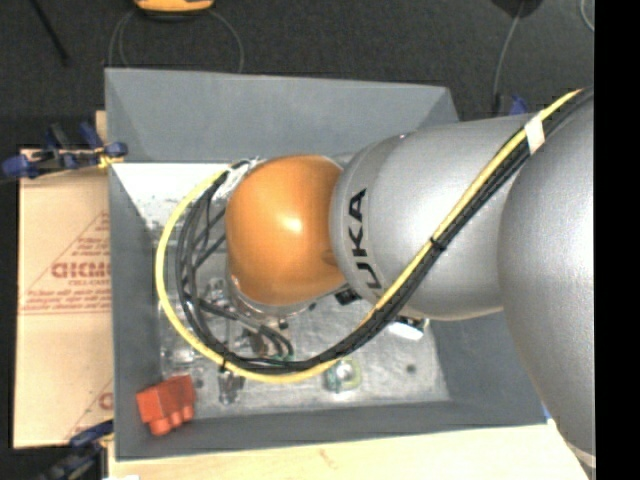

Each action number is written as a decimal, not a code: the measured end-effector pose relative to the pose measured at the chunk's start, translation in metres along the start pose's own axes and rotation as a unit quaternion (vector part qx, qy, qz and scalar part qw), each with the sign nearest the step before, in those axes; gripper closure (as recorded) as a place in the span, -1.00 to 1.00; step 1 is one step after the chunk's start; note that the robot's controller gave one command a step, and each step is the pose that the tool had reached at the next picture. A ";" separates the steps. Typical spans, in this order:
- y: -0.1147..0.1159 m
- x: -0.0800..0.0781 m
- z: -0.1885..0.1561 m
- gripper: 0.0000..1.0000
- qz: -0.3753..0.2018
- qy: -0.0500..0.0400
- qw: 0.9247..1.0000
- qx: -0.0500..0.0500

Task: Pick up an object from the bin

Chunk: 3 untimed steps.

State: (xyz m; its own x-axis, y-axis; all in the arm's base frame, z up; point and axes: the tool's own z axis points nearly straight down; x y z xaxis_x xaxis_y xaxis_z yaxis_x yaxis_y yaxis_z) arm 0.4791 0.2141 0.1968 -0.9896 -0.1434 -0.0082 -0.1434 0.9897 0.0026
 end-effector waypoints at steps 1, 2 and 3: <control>0.003 -0.003 0.081 -1.00 0.011 -0.004 1.000 -0.002; 0.013 0.000 0.100 -1.00 -0.108 -0.001 0.994 0.000; 0.014 -0.015 0.115 -1.00 -0.135 -0.008 0.991 0.007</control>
Offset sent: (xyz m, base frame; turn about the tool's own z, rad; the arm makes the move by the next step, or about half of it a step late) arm -0.0010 0.0023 -0.1173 0.0277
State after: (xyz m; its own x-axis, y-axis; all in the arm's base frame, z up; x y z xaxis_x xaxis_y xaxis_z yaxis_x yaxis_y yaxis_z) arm 0.4929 0.2301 0.0823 -0.9150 -0.4029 -0.0216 -0.4026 0.9152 -0.0152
